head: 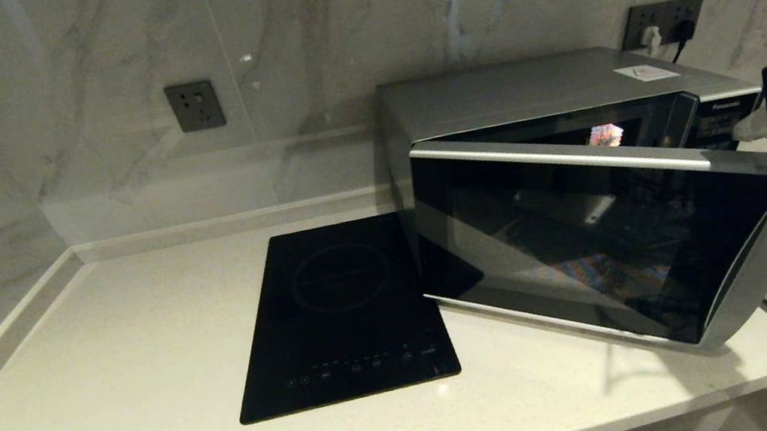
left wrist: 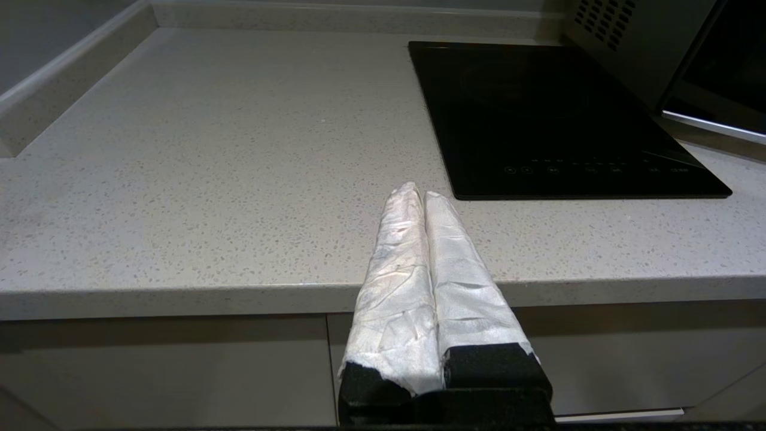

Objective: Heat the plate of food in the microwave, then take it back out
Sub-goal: Open the microwave oven

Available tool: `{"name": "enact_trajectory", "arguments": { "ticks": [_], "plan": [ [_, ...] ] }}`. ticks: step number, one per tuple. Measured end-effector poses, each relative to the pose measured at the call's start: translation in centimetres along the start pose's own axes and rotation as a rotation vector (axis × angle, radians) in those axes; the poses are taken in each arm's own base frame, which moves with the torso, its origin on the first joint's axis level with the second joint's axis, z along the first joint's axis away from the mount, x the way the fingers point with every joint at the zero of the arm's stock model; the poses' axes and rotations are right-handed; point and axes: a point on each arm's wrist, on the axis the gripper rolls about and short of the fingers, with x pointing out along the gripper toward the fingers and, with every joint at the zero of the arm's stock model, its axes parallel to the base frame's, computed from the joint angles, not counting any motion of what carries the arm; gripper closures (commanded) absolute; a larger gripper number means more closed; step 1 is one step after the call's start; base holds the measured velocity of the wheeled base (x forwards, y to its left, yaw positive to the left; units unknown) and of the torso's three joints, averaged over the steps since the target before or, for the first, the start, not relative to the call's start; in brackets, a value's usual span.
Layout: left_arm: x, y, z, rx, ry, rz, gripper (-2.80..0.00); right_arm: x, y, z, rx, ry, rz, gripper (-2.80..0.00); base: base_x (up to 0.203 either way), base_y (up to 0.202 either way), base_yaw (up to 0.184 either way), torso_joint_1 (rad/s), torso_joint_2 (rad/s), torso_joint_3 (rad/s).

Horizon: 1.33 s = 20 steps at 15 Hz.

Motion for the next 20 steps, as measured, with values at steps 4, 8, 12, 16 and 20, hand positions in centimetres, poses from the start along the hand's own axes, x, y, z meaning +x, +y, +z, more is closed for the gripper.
{"name": "enact_trajectory", "arguments": {
  "ticks": [4,8,12,16,20],
  "plan": [
    [0.0,0.0,0.0,0.000,0.000,0.000,0.00,-2.2,2.0,-2.3,-0.062,0.035,0.076,0.00,0.000,0.000,0.000,0.000,0.00,0.000],
    [0.0,0.0,0.0,0.000,0.000,0.000,0.00,-3.7,3.8,-5.0,-0.122,0.097,0.141,0.00,0.000,0.000,0.000,0.000,0.00,0.000],
    [0.0,0.0,0.0,0.001,0.000,0.000,0.00,-4.8,6.0,-7.4,-0.145,0.143,0.199,0.00,0.000,0.000,0.000,0.000,0.00,0.000],
    [0.0,0.0,0.0,0.001,0.000,0.000,0.00,-6.9,7.8,-9.0,-0.229,0.154,0.334,0.00,0.000,0.000,0.000,0.000,0.00,0.000],
    [0.0,0.0,0.0,0.001,0.000,0.000,0.00,-8.8,8.5,-8.8,-0.252,0.039,0.380,0.00,0.000,0.000,0.000,0.000,0.00,0.000]
  ]
}}
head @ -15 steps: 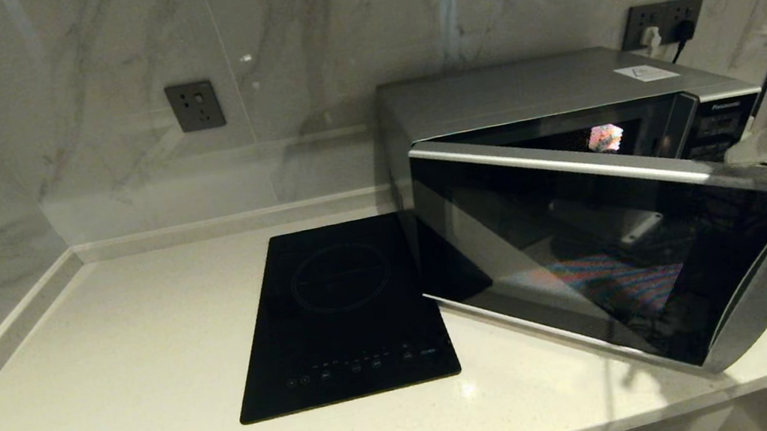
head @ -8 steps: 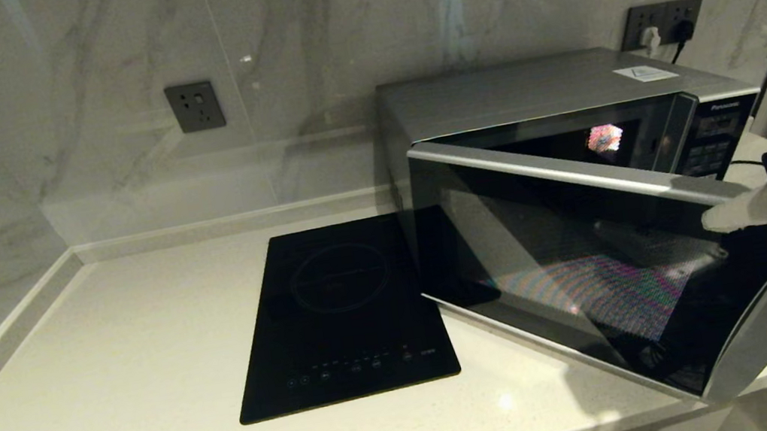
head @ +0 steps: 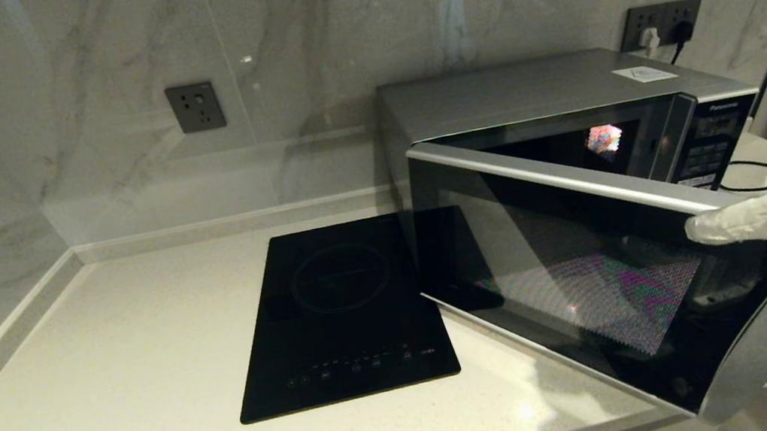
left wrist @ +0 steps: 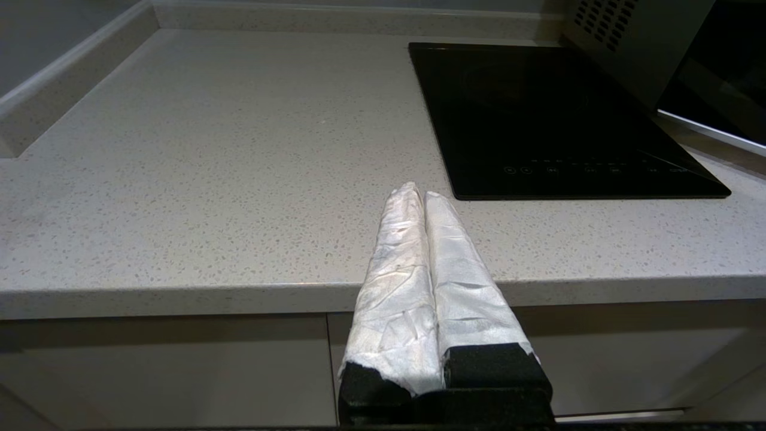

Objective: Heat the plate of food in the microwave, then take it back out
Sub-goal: Open the microwave oven

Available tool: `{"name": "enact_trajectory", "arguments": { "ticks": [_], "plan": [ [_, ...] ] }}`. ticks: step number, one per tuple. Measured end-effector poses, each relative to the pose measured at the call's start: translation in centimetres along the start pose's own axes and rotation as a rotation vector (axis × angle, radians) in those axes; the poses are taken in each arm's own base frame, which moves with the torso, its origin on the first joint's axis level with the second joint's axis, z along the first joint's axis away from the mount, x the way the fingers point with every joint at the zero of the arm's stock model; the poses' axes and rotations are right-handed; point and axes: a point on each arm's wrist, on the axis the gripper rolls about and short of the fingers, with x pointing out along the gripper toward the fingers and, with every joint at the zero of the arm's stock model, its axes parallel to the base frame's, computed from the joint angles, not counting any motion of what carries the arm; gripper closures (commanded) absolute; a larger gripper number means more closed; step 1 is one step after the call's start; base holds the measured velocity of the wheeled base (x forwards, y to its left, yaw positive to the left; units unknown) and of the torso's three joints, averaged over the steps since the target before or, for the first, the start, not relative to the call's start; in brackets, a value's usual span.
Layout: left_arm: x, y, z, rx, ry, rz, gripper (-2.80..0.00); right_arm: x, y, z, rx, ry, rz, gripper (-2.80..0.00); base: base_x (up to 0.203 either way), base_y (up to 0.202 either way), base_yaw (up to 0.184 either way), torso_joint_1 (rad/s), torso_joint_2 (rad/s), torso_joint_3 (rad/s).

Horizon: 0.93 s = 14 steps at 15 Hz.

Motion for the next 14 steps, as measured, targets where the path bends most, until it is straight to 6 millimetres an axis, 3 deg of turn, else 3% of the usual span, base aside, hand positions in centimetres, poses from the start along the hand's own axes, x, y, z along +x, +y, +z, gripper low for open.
{"name": "enact_trajectory", "arguments": {
  "ticks": [6,14],
  "plan": [
    [0.0,0.0,0.0,0.000,0.000,0.000,0.00,1.9,-3.7,1.7,0.000,-0.125,-0.390,0.00,0.000,0.000,0.000,0.000,0.00,0.000],
    [0.0,0.0,0.0,0.000,0.000,0.000,0.00,3.5,-4.8,0.5,0.004,-0.045,-0.445,0.00,0.000,0.000,0.000,0.000,0.00,0.000]
  ]
}}
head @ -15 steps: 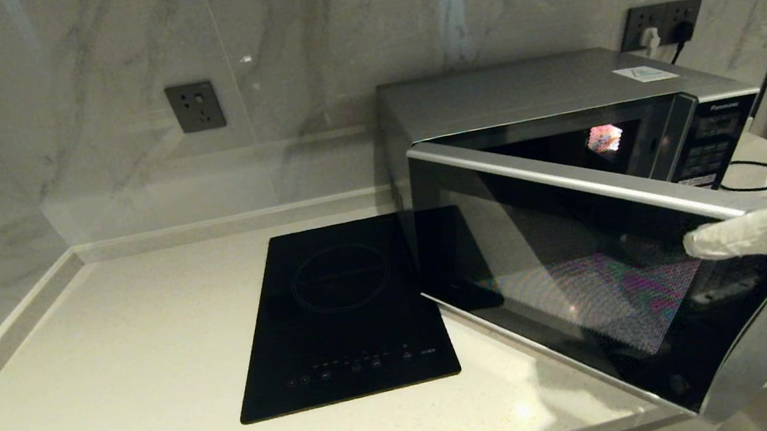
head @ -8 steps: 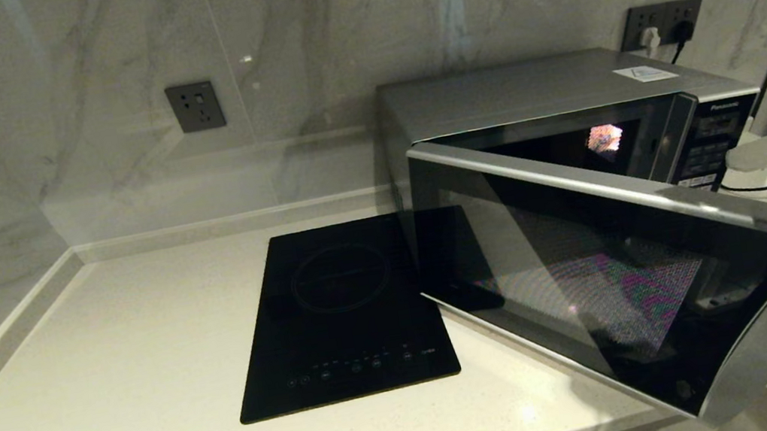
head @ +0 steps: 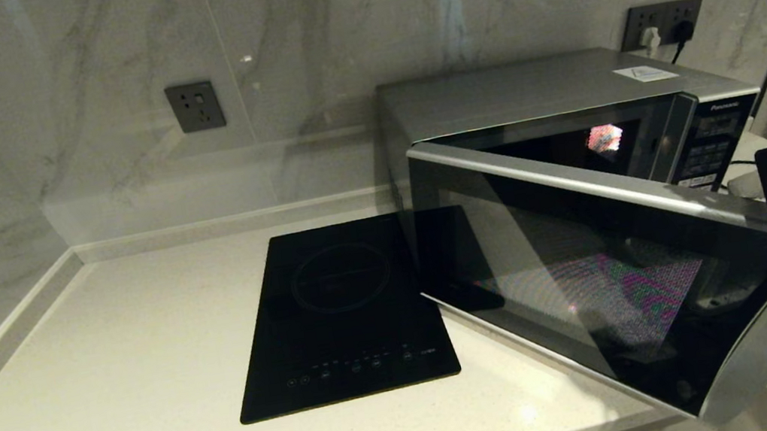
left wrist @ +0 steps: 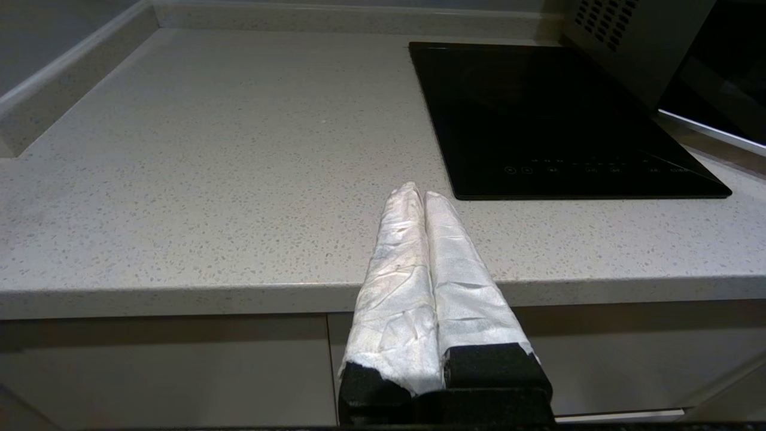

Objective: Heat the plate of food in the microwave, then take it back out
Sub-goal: Open the microwave oven

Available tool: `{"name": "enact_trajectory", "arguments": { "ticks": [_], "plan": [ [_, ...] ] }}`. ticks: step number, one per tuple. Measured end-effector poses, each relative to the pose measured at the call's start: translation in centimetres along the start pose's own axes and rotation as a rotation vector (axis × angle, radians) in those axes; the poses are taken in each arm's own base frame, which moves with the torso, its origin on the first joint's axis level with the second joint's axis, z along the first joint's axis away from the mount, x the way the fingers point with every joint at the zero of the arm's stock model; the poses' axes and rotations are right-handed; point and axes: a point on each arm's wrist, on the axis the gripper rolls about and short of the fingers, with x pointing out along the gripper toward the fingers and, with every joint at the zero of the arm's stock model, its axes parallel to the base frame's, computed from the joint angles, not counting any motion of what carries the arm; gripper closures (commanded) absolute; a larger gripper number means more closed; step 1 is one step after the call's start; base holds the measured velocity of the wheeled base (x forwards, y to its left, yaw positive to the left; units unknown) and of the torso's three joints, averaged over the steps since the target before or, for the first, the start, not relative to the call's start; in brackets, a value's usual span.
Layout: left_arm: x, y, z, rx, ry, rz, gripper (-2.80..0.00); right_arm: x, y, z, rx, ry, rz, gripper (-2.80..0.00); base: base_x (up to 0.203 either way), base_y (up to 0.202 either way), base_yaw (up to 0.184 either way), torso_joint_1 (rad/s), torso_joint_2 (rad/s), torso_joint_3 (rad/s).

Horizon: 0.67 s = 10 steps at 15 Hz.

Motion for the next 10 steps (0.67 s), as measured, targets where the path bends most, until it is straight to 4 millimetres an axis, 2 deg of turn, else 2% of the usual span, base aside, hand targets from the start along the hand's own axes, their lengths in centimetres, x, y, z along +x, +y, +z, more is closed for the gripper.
{"name": "enact_trajectory", "arguments": {
  "ticks": [5,10],
  "plan": [
    [0.0,0.0,0.0,0.000,0.000,0.000,0.00,-0.3,0.3,-0.9,-0.027,0.020,0.036,0.00,0.000,0.000,0.000,0.000,0.00,0.000],
    [0.0,0.0,0.0,0.000,0.000,0.000,0.00,-1.9,1.8,-2.5,-0.097,0.032,0.166,0.00,0.000,0.000,0.000,0.000,0.00,0.000]
  ]
}}
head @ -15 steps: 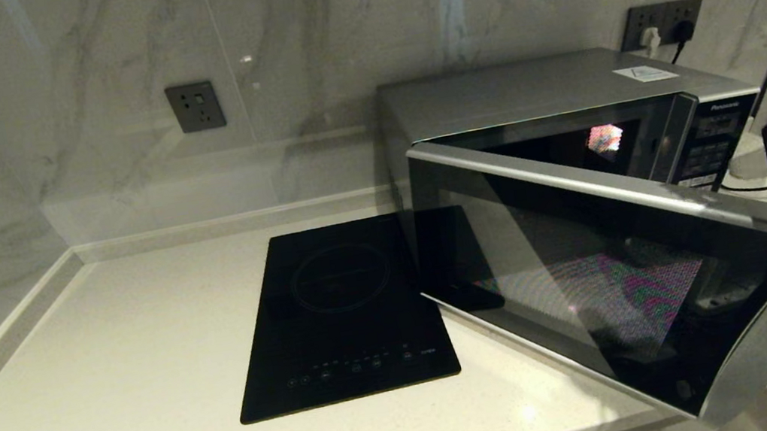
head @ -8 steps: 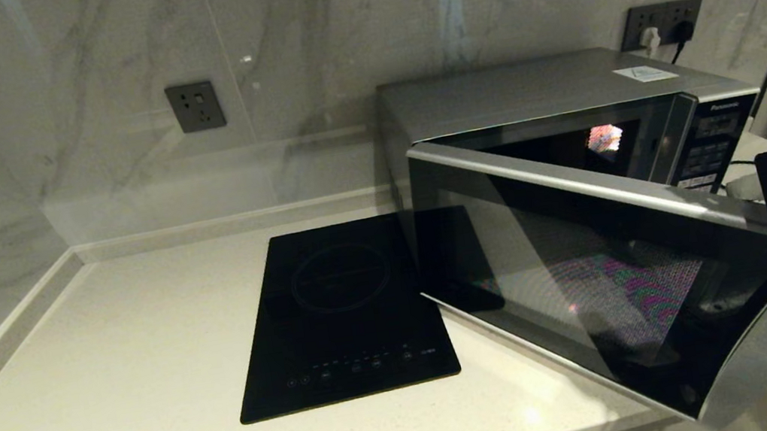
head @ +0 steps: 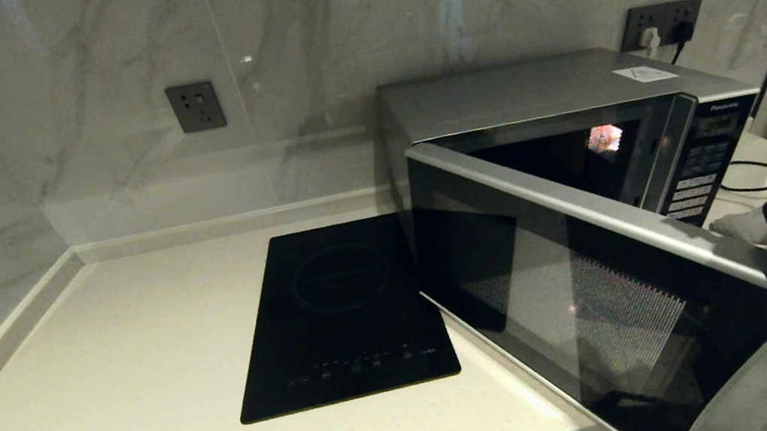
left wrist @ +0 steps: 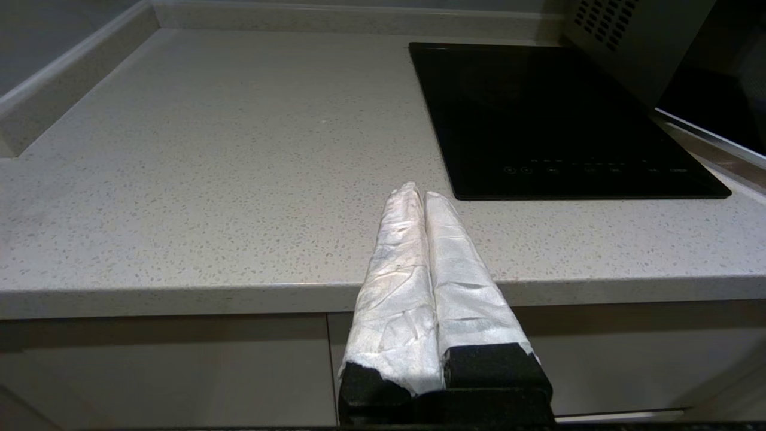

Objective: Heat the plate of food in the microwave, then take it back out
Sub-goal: Open the microwave oven

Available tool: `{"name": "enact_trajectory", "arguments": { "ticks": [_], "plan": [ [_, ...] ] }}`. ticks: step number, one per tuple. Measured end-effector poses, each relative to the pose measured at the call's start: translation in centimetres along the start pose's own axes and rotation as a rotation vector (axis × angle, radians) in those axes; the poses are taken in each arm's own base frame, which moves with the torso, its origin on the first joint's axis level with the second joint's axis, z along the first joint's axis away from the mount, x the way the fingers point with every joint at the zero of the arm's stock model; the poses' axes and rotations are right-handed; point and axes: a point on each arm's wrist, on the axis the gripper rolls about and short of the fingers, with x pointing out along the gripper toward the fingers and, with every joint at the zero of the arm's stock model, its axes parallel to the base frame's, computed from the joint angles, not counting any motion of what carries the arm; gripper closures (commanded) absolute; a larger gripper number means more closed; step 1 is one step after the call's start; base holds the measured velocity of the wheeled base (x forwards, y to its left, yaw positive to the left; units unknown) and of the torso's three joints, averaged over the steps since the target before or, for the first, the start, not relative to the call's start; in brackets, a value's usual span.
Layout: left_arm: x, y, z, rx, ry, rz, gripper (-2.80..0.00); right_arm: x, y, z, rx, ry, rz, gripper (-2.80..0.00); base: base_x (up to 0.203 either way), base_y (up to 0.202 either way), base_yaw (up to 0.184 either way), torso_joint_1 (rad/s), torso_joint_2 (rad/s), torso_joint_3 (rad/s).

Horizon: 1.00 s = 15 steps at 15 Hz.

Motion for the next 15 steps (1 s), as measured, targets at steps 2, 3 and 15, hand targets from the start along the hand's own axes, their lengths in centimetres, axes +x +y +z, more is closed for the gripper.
{"name": "enact_trajectory", "arguments": {
  "ticks": [2,3,15],
  "plan": [
    [0.0,0.0,0.0,0.000,0.001,0.000,0.00,-0.5,1.0,-0.6,-0.035,0.001,0.055,0.00,0.000,0.000,0.000,0.000,0.00,0.000],
    [0.0,0.0,0.0,0.000,0.000,0.000,0.00,-0.7,1.3,-0.8,-0.049,0.003,0.075,0.00,0.000,0.000,0.000,0.000,0.00,0.000],
    [0.0,0.0,0.0,0.000,0.000,0.000,0.00,-2.3,3.9,-1.7,-0.067,-0.011,0.230,0.00,0.000,0.000,0.000,0.000,0.00,0.000]
  ]
}}
